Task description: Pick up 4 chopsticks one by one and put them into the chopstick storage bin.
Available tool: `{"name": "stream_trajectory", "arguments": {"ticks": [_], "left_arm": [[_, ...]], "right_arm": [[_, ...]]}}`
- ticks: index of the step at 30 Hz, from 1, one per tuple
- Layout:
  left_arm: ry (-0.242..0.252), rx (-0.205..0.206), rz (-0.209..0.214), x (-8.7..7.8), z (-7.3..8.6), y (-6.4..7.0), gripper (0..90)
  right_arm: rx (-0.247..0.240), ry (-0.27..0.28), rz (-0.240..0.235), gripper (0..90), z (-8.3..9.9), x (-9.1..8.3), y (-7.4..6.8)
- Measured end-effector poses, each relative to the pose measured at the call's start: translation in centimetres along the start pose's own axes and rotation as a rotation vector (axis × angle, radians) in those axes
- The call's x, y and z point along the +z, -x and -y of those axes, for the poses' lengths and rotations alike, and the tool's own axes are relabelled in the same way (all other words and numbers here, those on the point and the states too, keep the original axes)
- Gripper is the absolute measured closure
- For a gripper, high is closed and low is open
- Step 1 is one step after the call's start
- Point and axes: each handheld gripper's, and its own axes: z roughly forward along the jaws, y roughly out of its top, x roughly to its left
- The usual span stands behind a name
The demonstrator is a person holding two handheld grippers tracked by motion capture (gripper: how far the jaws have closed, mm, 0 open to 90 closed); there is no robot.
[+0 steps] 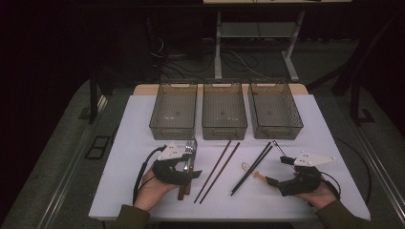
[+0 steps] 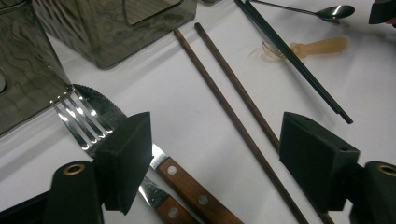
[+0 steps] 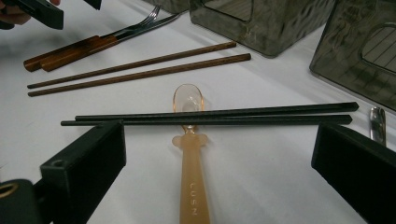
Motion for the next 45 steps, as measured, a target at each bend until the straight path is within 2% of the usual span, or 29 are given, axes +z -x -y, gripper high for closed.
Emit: {"name": "stream_trajectory", "arguments": {"ticks": [11, 16, 25, 32, 35, 37, 45], "left_arm": [[-0.010, -0.016, 0.000, 0.9, -0.5, 0.1, 42.0], [-0.028, -0.015, 0.016, 1.6, -0.9, 0.3, 45.8], [-0.055, -0.015, 0.029, 3.4, -1.7, 0.8, 59.8], [-0.093, -0.021, 0.031, 4.7, -1.9, 1.1, 64.7], [-0.116, -0.010, 0.025, 5.1, -1.9, 1.3, 68.1], [-0.113, -0.024, 0.025, 5.4, -1.9, 1.4, 69.6], [-0.164, -0.011, 0.011, 6.1, -1.6, 2.0, 71.9]], "right_arm": [[-0.002, 0.009, 0.000, 3.1, -0.1, 0.0, 0.0], [-0.010, 0.001, 0.002, 3.1, -0.1, 0.1, -0.1], [-0.009, -0.006, 0.007, 3.1, -0.1, 0.3, -0.1], [-0.010, -0.005, 0.007, 3.1, -0.1, 0.3, -0.1], [-0.010, -0.003, 0.007, 3.1, -0.1, 0.3, -0.1], [-0.010, -0.003, 0.008, 3.1, -0.1, 0.2, -0.1], [-0.015, 0.003, 0.007, 3.1, -0.2, 0.2, -0.1]]}}
